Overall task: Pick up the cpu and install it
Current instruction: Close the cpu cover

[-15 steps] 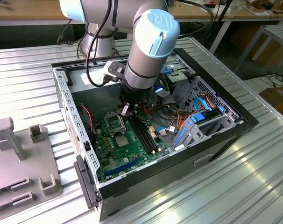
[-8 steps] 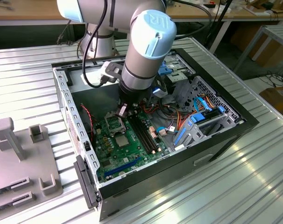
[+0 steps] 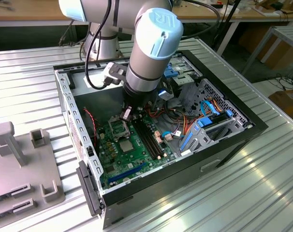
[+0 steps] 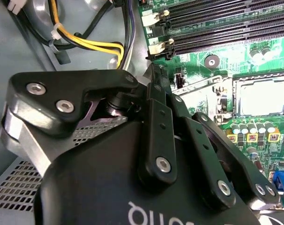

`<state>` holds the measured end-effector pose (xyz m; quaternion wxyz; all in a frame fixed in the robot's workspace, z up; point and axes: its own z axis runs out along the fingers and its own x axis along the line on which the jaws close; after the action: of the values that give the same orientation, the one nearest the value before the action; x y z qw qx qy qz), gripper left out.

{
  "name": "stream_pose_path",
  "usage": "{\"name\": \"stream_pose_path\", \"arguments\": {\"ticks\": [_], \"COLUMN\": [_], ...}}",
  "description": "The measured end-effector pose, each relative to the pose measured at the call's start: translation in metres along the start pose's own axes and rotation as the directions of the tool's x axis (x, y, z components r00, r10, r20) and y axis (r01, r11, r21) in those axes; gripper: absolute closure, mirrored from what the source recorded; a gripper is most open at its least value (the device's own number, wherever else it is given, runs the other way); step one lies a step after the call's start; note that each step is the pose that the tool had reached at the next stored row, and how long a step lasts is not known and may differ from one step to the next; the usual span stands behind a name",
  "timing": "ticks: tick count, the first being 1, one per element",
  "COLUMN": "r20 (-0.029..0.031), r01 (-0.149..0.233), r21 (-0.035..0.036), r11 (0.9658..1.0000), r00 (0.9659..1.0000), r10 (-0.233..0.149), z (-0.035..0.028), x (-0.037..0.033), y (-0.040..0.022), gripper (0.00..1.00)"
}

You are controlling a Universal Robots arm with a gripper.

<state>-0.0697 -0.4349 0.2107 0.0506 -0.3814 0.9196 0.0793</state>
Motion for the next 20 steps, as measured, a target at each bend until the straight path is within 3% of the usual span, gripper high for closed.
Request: {"name": "stream_pose_path", "arguments": {"ticks": [6,20], "r20": [-0.0062,-0.0144], "r01": [0.001,0.003], "r21": [0.0059,0.0136], "r11": [1.0000,0.9999], "r00": [1.0000,0.9999], "r10": [-0.001,-0.003], "z": [-0.0017,-0.0077], "x": [-0.0002,-0.0012], "y": [0.0002,0.0009], "gripper": [0.89,0.89]}}
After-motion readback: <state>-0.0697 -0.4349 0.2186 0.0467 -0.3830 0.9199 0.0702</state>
